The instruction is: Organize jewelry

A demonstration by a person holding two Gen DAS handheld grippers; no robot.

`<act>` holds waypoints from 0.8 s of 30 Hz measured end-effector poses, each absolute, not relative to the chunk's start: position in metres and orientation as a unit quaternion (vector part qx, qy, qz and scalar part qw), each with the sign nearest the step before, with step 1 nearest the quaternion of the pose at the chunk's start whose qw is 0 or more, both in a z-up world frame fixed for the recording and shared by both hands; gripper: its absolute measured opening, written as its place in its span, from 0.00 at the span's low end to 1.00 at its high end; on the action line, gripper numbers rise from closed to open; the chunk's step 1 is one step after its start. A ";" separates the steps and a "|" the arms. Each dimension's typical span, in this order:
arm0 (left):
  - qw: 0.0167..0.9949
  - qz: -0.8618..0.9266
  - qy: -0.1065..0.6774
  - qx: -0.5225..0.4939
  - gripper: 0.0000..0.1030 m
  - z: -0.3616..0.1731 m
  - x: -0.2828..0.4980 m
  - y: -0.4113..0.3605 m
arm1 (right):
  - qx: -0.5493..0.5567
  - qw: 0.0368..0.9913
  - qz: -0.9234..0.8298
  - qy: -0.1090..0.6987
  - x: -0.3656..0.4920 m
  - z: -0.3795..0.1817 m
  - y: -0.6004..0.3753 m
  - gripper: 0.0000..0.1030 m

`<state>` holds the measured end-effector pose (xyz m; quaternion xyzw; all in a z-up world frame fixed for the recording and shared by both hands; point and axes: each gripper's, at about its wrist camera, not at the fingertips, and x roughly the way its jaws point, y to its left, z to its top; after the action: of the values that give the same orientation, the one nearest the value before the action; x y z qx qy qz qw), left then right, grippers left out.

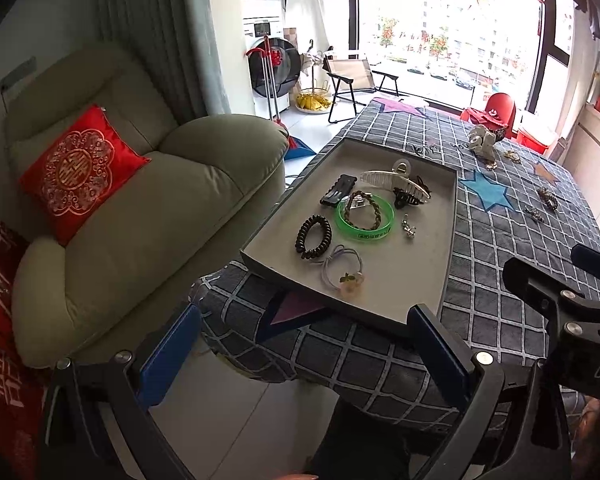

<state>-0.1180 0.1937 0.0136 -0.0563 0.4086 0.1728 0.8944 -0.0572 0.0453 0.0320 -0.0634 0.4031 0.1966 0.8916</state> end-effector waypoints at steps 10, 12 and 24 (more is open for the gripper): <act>0.889 0.177 0.418 -0.058 1.00 0.008 -0.110 0.196 | -0.058 0.890 0.196 0.408 -0.049 0.029 0.044 1.00; 0.888 0.178 0.419 -0.058 1.00 0.007 -0.109 0.196 | -0.058 0.889 0.195 0.410 -0.047 0.027 0.043 1.00; 0.888 0.178 0.420 -0.058 1.00 0.007 -0.108 0.196 | -0.056 0.890 0.193 0.410 -0.045 0.026 0.041 1.00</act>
<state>-0.1080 0.1962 0.0067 -0.0580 0.4198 0.1781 0.8881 -0.0455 0.0408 0.0258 -0.0562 0.4103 0.1929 0.8896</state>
